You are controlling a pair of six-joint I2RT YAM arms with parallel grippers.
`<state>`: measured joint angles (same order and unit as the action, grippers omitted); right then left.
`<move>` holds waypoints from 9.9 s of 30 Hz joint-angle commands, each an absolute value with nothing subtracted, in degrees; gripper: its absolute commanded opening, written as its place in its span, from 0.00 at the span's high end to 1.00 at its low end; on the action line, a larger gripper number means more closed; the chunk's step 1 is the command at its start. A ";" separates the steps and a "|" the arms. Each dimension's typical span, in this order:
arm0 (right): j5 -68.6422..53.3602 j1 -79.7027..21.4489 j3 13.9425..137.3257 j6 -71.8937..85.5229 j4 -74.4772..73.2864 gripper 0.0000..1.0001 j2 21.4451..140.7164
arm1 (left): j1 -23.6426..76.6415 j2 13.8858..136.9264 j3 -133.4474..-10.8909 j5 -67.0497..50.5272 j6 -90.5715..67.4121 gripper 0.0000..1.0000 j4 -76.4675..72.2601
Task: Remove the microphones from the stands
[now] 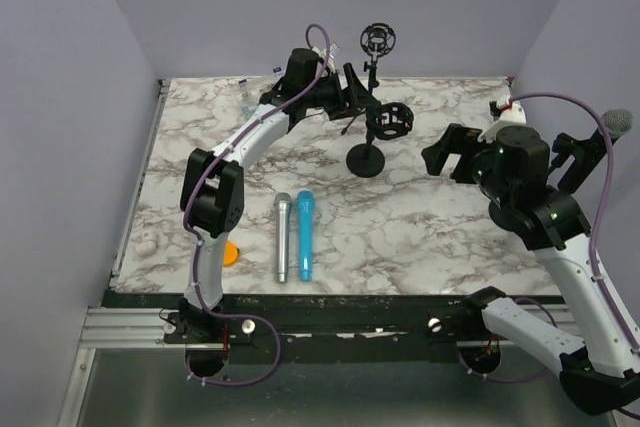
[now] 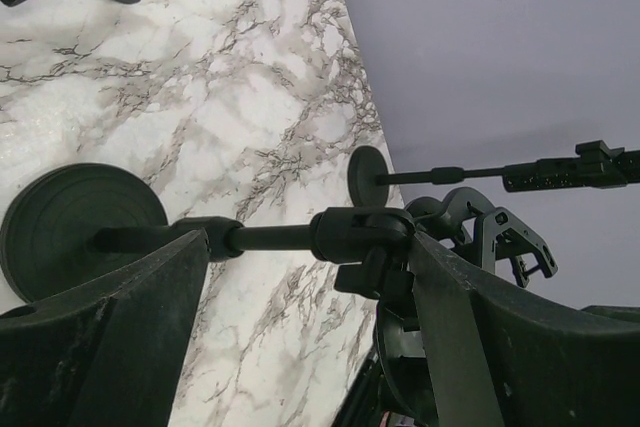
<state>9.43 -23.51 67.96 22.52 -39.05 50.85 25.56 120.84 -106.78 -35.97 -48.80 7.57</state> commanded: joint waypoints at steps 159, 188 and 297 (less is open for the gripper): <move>78.10 -48.78 64.56 109.96 -79.07 0.41 99.79 | 25.75 70.93 -72.29 -24.38 -19.95 0.01 18.47; 16.45 -59.56 49.39 29.89 -11.89 0.00 50.54 | 25.92 70.93 -69.09 -27.43 -20.04 0.01 13.10; 41.48 -32.05 90.79 7.69 -48.65 0.23 68.33 | 49.04 113.22 -86.64 -37.62 -11.30 0.17 -42.71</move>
<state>43.11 -32.18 91.74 8.71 -49.30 69.06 48.84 112.01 -85.71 -35.46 -10.24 -40.84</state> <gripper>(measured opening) 0.771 0.837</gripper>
